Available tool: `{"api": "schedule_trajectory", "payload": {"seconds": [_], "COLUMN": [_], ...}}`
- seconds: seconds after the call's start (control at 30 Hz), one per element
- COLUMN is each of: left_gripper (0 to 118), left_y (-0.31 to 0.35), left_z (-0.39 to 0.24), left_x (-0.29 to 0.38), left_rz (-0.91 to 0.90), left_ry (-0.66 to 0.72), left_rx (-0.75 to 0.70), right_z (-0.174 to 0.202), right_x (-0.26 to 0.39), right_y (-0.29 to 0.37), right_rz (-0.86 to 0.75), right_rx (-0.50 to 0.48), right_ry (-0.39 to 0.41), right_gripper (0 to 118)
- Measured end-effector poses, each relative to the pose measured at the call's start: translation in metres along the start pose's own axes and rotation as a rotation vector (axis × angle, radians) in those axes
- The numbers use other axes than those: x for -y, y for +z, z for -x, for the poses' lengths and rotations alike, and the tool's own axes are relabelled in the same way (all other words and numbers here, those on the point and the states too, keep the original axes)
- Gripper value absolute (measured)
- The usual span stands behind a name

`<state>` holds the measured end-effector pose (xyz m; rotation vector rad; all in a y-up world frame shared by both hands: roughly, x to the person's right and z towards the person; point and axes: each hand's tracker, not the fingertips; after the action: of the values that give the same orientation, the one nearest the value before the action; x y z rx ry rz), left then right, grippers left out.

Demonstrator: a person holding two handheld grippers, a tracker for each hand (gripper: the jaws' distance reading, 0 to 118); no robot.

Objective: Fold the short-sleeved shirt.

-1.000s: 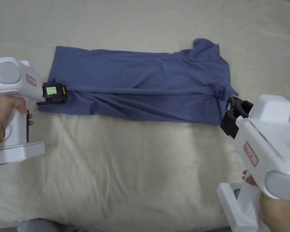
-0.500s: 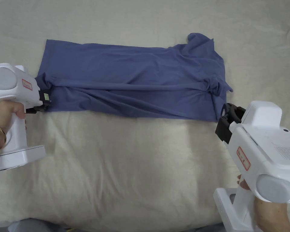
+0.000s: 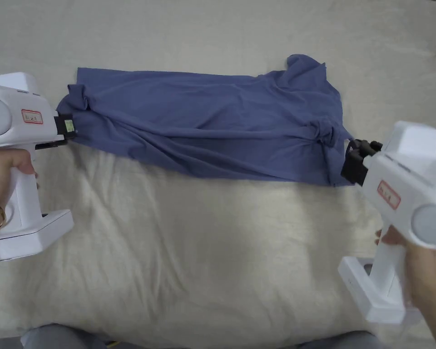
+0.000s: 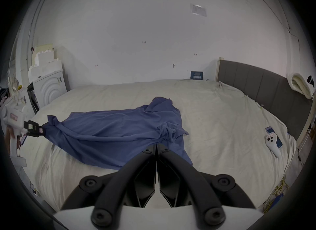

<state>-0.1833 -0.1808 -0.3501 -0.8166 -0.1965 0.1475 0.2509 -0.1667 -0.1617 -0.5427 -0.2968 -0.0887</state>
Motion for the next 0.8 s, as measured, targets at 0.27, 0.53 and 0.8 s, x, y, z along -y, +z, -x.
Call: {"api": "schedule_trajectory", "payload": {"seconds": [0.27,0.53,0.8], "left_gripper": [0,0,0], "left_y": [-0.001,-0.011,-0.019], "left_z": [-0.004,0.000,0.008], "left_x": [0.008,0.014,0.020], "left_rz": [-0.007,0.008,0.037], "left_ry": [0.026,0.049,0.078], "left_rx": [-0.011,-0.026,-0.026], "right_z": [-0.033,-0.043,-0.051], "right_x": [-0.036,-0.012,0.004], "right_y": [-0.088,-0.143,-0.141], "right_rz": [0.352,0.580,0.581], "right_rx": [-0.033,0.072,0.050], "right_ry": [-0.112,-0.059,-0.238], "right_gripper": [105,105,6]}}
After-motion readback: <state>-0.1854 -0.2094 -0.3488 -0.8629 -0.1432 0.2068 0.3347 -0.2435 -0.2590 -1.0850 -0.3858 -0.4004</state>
